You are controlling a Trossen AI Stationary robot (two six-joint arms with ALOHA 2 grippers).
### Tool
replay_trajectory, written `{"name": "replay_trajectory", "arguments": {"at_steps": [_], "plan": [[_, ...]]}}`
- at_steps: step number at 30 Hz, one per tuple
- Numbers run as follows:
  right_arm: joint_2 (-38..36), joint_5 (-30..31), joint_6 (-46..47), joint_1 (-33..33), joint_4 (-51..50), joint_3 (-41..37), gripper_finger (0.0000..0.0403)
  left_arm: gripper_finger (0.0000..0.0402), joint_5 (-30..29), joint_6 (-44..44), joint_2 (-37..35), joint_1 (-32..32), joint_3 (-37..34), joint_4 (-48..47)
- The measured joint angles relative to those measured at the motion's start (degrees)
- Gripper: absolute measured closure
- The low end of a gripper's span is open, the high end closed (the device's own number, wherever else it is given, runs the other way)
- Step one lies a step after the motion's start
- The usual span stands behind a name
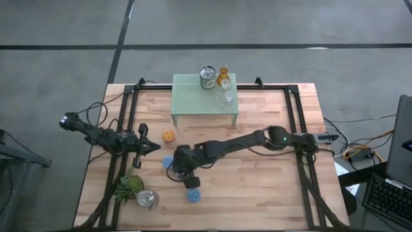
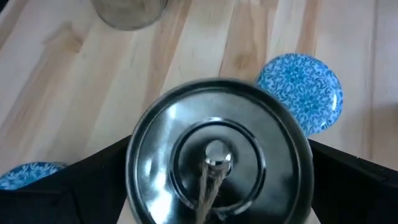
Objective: Pick & Place candle stick holders
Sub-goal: Put the top brown scented candle on the shelf
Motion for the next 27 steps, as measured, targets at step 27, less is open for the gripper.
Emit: {"name": "replay_trajectory", "arguments": {"at_steps": [27], "plan": [[-0.1,0.1,0.7,0.0,-0.8,0.7,0.0059,0.0371,0.0,0.0,0.0,0.0,0.0,0.0]]}}
